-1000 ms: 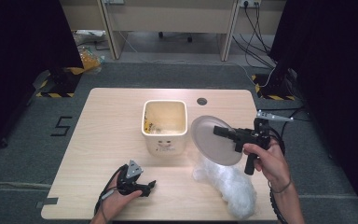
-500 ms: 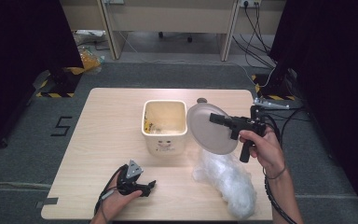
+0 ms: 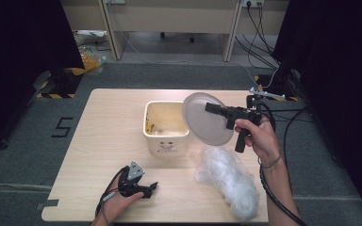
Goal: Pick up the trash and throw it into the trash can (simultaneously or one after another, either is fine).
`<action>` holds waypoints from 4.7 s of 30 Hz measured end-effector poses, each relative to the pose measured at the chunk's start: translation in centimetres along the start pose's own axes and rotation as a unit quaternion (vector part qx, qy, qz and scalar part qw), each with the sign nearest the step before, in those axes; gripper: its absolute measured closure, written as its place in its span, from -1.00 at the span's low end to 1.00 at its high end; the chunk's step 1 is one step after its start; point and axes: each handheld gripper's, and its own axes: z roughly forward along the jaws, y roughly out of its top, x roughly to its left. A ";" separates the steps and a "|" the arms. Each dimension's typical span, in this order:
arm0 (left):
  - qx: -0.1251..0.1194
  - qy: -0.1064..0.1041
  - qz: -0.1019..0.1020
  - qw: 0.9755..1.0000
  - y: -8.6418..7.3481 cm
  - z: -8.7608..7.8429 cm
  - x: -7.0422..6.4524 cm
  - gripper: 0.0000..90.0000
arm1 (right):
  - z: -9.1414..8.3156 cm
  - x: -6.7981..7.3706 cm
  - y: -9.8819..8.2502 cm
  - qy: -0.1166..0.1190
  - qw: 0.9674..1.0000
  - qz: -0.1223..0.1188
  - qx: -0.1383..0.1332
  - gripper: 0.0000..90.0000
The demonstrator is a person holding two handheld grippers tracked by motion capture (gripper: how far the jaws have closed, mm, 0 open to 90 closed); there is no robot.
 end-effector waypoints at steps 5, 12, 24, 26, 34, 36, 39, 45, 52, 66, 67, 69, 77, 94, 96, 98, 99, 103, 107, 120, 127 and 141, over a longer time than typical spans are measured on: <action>0.000 0.000 0.000 1.000 0.0 0.0 0.0 -0.69 | 1.0 -0.2 0.7 0.000 1.000 0.003 0.003 0.86; 0.000 0.000 0.001 1.000 0.0 0.0 0.0 -0.69 | 3.1 -0.6 1.5 0.003 1.000 0.011 0.006 0.86; 0.000 -0.001 -0.001 1.000 0.0 0.0 0.0 -0.69 | 6.4 -1.9 2.2 0.004 1.000 0.028 0.010 0.86; 0.000 -0.001 -0.001 1.000 0.0 0.0 0.0 -0.69 | 7.0 -2.2 2.2 0.005 0.999 0.033 0.011 0.86; 0.000 -0.001 -0.001 1.000 0.0 0.0 0.0 -0.69 | 9.5 -3.2 2.2 0.003 0.999 0.044 0.021 0.86; 0.000 -0.001 -0.001 1.000 0.0 0.0 0.0 -0.68 | 10.1 -3.4 2.3 0.001 0.999 0.046 0.020 0.86; 0.000 -0.002 -0.002 1.000 0.0 0.0 0.0 -0.68 | 10.8 -3.8 2.4 -0.002 0.998 0.051 0.021 0.86; -0.001 -0.001 -0.001 1.000 0.0 0.0 0.0 -0.68 | 12.0 -4.9 1.9 -0.013 0.997 0.067 0.026 0.86; -0.001 -0.001 -0.002 1.000 0.0 0.0 0.0 -0.68 | 12.8 -6.0 1.0 -0.022 0.996 0.079 0.034 0.86; 0.000 -0.002 -0.001 1.000 0.0 0.0 0.0 -0.68 | 14.3 -7.3 -1.0 -0.032 0.994 0.084 0.061 0.60; -0.001 -0.001 -0.002 1.000 0.0 0.0 0.0 -0.68 | 14.3 -7.4 -1.0 -0.040 0.994 0.081 0.061 0.55; -0.001 -0.001 -0.001 1.000 0.0 0.0 0.0 -0.68 | 14.0 -7.5 -1.0 -0.046 0.994 0.084 0.059 0.50; -0.001 -0.001 -0.001 1.000 0.0 0.0 0.0 -0.68 | 12.2 -7.3 -0.6 -0.062 0.994 0.063 0.063 0.39; 0.001 0.001 -0.003 1.000 0.0 0.0 0.0 -0.68 | 5.8 -5.7 -2.1 -0.085 0.993 0.016 0.077 0.09; 0.002 0.000 -0.004 1.000 0.0 0.0 0.0 -0.68 | 5.0 -5.5 -2.3 -0.090 0.993 0.009 0.079 0.09; 0.001 0.001 -0.004 1.000 0.0 0.0 0.0 -0.68 | 4.3 -5.3 -2.6 -0.096 0.992 0.003 0.084 0.07; 0.001 0.001 -0.004 1.000 0.0 0.0 0.0 -0.68 | 3.9 -5.2 -2.7 -0.101 0.991 0.000 0.086 0.07; 0.001 0.001 -0.004 1.000 0.0 0.0 0.0 -0.68 | 2.3 -5.0 -3.6 -0.121 0.988 -0.014 0.094 0.01; 0.001 0.001 -0.004 1.000 0.0 0.0 0.0 -0.68 | 1.0 -5.0 -4.5 -0.135 0.985 -0.022 0.105 -0.03; 0.000 0.002 -0.006 1.000 0.0 0.0 0.1 -0.68 | -2.5 -4.8 -7.7 -0.160 0.980 -0.031 0.118 -0.13; 0.000 0.002 -0.006 1.000 0.0 0.0 0.1 -0.68 | -3.4 -5.0 -9.1 -0.192 0.971 -0.045 0.133 -0.19; 0.000 0.002 -0.005 1.000 0.0 0.0 0.1 -0.68 | -5.0 -5.2 -10.7 -0.227 0.961 -0.057 0.147 -0.30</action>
